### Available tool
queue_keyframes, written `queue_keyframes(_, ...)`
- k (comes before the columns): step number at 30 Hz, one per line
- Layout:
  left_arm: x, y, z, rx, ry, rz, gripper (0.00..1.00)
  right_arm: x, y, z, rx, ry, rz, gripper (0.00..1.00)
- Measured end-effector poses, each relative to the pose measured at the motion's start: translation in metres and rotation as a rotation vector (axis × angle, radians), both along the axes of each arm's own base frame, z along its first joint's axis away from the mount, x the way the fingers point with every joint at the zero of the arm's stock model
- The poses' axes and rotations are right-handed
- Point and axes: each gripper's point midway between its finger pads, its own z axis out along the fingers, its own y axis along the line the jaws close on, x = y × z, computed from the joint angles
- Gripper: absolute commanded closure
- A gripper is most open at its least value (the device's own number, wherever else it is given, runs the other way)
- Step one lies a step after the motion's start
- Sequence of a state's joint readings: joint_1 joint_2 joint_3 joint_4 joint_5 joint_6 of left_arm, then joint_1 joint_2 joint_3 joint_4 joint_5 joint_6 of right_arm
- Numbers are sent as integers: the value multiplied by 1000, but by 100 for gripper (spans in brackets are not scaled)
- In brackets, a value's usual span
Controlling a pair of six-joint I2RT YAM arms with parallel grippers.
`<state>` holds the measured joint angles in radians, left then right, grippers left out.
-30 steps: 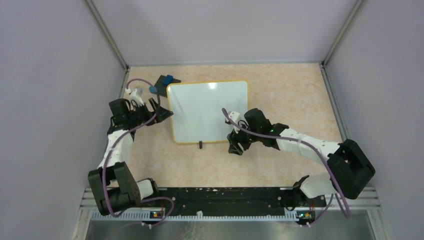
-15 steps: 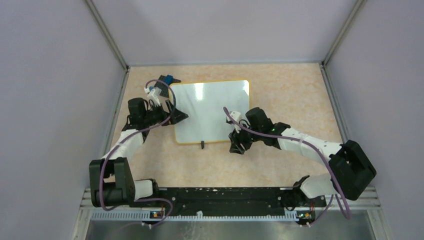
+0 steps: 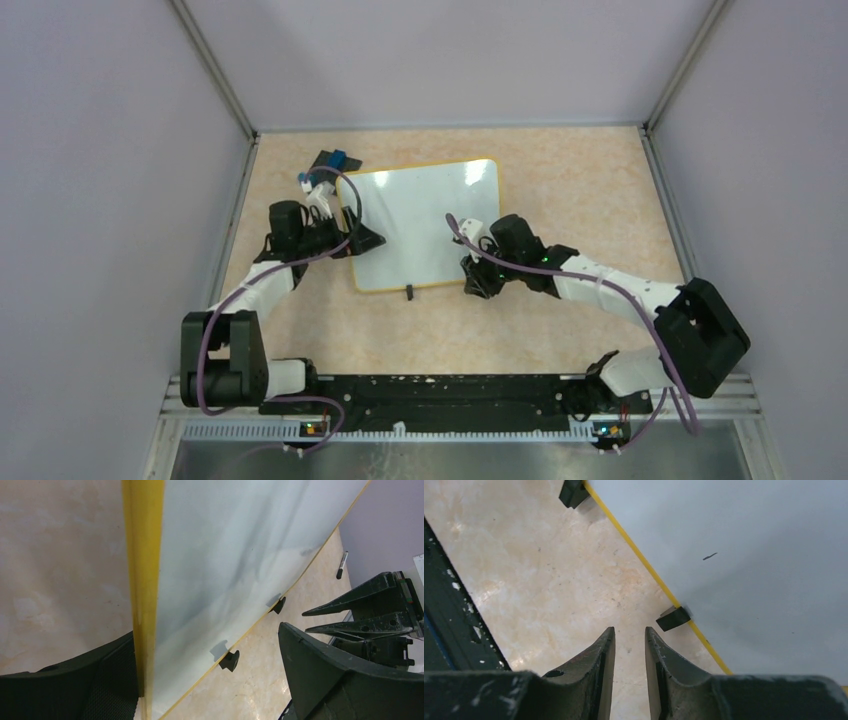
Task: Write a sentence on the whiteboard
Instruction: Adjust the whiteboard on the whiteboard stand.
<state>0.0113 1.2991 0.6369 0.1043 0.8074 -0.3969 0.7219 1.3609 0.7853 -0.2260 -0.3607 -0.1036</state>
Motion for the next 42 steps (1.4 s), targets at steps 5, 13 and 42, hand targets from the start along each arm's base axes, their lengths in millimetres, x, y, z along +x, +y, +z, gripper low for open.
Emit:
queue_keyframes(5, -4, 1, -8, 7, 18, 14, 1, 11, -8, -14, -62, -25, -60, 72)
queue_keyframes(13, -6, 2, -6, 10, 7, 24, 1, 15, -15, -39, -145, -22, -125, 61)
queue_keyframes(42, -10, -33, -22, 7, 9, -64, 10, 23, -13, -54, -166, -14, -173, 62)
